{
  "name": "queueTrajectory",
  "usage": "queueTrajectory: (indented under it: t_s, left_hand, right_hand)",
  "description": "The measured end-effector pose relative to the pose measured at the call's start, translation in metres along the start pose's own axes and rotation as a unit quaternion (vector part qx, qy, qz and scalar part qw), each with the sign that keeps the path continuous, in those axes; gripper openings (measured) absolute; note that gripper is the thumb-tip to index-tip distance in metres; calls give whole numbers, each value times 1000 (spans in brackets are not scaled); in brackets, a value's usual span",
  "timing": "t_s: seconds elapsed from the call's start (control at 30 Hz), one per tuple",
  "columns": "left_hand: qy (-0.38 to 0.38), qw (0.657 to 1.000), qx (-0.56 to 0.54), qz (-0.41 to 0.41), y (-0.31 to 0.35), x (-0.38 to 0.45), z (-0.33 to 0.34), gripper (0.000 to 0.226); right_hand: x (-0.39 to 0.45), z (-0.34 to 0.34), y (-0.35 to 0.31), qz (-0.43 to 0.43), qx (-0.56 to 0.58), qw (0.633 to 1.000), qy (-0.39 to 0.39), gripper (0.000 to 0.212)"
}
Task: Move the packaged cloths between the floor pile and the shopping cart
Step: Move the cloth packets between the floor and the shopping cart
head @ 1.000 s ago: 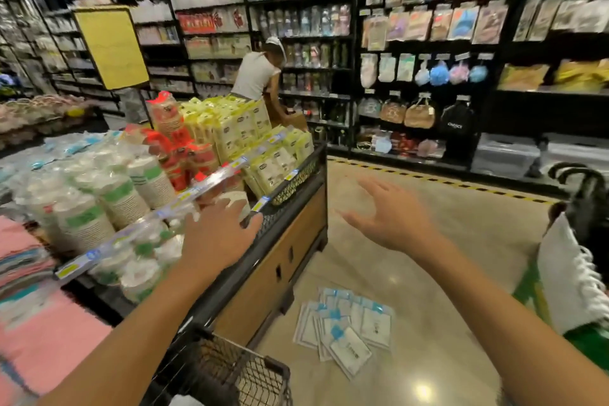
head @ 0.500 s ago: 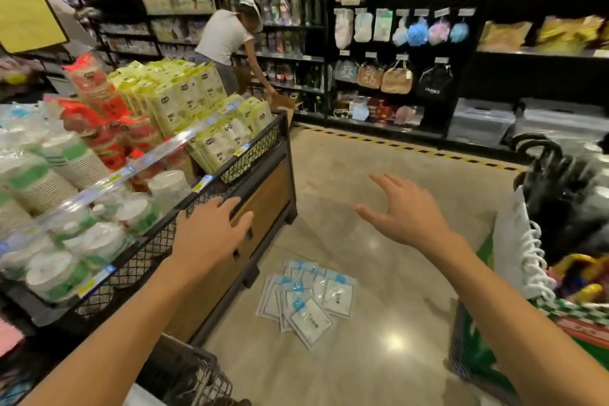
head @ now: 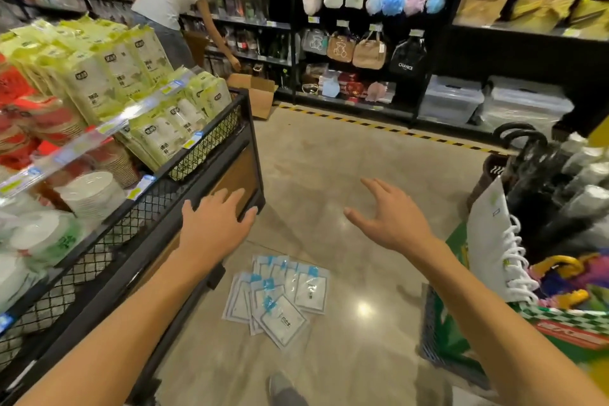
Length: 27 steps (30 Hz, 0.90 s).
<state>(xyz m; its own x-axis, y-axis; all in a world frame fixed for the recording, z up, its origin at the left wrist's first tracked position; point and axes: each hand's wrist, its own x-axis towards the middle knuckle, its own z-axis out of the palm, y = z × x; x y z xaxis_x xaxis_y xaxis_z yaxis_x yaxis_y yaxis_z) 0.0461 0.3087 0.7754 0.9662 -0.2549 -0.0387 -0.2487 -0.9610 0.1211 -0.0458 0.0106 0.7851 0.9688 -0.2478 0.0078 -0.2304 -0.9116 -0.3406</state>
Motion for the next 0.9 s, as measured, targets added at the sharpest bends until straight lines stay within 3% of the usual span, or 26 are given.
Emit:
queueTrajectory:
  t_s: [0.27,0.57,0.9]
  left_hand:
    - [-17,999,-14,26,7,112,30,59]
    - [-56,995,-78,10,-17,167,105,48]
    - [-103,986,-67,-109,-30,189,230,55]
  right_hand:
    - [94,27,6,43,-3,999,3,80]
    - [162,94,25,71,-7,997,-41,82]
    - [237,224,83,35,-42,990,-131,80]
